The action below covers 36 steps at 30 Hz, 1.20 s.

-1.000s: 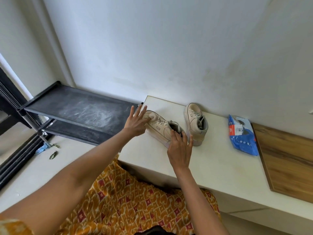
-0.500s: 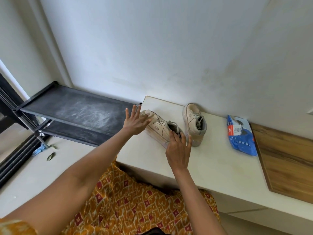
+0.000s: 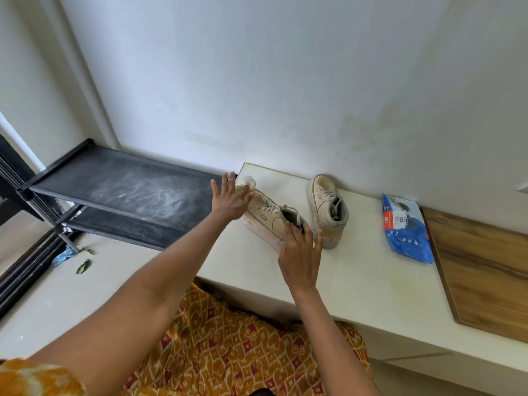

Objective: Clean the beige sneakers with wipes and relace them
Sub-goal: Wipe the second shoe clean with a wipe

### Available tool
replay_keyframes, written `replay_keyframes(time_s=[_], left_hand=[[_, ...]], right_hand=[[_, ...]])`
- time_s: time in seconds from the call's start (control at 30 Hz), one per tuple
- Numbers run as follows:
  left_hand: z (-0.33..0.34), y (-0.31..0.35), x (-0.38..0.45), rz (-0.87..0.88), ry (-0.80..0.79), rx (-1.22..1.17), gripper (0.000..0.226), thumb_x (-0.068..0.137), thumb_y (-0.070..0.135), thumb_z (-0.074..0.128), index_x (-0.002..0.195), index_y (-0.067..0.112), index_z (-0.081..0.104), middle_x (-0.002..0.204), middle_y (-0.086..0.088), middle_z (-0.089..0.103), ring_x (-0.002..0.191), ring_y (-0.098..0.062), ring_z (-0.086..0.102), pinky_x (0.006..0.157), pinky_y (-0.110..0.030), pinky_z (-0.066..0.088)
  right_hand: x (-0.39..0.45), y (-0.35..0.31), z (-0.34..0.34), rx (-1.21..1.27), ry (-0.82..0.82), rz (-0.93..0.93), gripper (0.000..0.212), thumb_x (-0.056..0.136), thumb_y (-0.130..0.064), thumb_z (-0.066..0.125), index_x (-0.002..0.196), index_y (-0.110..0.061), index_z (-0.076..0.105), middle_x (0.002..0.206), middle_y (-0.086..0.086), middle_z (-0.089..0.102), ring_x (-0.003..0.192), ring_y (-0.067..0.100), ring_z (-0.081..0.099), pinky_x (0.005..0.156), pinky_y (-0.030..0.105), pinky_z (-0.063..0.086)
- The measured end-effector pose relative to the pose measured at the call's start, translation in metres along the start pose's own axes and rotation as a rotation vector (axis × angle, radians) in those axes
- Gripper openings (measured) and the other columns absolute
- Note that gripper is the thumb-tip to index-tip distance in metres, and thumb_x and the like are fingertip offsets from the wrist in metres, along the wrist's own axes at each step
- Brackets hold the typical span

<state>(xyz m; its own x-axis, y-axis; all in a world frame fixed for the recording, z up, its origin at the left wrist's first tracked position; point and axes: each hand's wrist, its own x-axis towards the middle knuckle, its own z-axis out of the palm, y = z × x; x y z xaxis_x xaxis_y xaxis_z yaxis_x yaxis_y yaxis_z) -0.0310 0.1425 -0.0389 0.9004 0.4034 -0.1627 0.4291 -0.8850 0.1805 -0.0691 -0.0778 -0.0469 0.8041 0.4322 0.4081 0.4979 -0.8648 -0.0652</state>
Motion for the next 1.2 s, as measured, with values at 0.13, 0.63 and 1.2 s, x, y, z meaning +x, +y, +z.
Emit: replay_keyframes(time_s=[0.13,0.63,1.2], left_hand=[[-0.002,0.001,-0.002,-0.009,0.032,0.026,0.052,0.099,0.05,0.009,0.148,0.034,0.02,0.157,-0.011,-0.013,0.142,-0.03,-0.02,0.109,-0.056,-0.018],[0.034,-0.024,-0.061,0.146,0.103,-0.038,0.079,0.084,0.061,-0.013,0.151,0.022,0.001,0.157,-0.001,-0.015,0.141,-0.023,-0.025,0.108,-0.053,-0.022],[0.01,-0.005,-0.026,0.128,-0.055,0.011,0.059,0.101,0.044,0.007,0.151,0.013,0.002,0.159,-0.003,-0.002,0.146,-0.019,-0.007,0.114,-0.048,-0.012]], right_hand=[[0.0,0.0,0.001,0.007,-0.007,0.006,0.045,0.083,-0.021,0.053,0.127,-0.014,0.057,0.122,-0.001,0.064,0.123,0.026,0.051,0.108,0.055,0.03],[0.014,0.009,-0.01,-0.072,-0.037,0.028,0.044,0.08,-0.026,0.045,0.113,-0.008,0.067,0.113,0.006,0.069,0.116,0.032,0.057,0.105,0.058,0.031],[0.013,0.011,-0.011,-0.088,-0.056,0.031,0.048,0.081,-0.028,0.038,0.115,-0.01,0.066,0.112,0.004,0.069,0.114,0.032,0.058,0.103,0.058,0.033]])
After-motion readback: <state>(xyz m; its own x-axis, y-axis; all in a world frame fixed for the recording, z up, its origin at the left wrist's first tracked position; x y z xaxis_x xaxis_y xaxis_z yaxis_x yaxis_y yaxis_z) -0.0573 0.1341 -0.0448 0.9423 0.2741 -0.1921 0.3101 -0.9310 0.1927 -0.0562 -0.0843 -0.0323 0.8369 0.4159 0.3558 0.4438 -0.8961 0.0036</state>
